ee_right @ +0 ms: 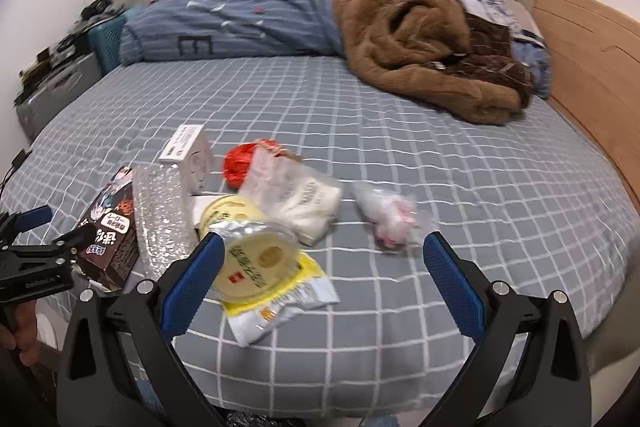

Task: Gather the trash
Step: 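Move the left tool onto the brown snack box while the right tool approaches the yellow yogurt cup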

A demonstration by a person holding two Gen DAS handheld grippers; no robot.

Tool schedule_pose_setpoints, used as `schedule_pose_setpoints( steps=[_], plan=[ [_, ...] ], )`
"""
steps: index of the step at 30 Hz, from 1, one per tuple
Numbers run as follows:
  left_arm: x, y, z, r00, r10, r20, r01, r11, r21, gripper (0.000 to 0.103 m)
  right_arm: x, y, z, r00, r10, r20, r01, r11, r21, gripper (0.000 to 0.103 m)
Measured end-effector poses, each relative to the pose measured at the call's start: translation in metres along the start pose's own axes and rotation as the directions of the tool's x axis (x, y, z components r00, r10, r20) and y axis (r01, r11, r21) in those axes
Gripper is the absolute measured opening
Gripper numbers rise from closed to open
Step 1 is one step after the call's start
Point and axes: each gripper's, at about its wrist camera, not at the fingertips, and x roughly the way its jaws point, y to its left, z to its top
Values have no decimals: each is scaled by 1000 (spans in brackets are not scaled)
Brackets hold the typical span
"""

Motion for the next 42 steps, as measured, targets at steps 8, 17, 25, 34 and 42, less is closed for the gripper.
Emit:
schedule_pose_setpoints(
  steps=[8, 17, 25, 34, 42],
  plan=[
    [34, 11, 1, 996, -17, -92, 17, 1000, 5, 97, 40, 18, 0, 996, 49, -73, -53, 997, -51, 96],
    [59, 12, 3, 987, -26, -161, 29, 1000, 12, 97, 58, 22, 6, 986, 137, -100, -143, 988, -60, 96],
    [68, 11, 8, 984, -20, -179, 23, 1000, 13, 97, 61, 31, 4, 979, 165, -118, -176, 981, -83, 96],
    [77, 10, 11, 982, -19, -186, 22, 1000, 13, 97, 73, 41, -2, 976, 160, -147, -177, 978, -108, 96],
    [87, 9, 12, 980, -6, -200, 8, 1000, 10, 96, 79, 46, -6, 976, 146, -160, -168, 977, -131, 96]
  ],
)
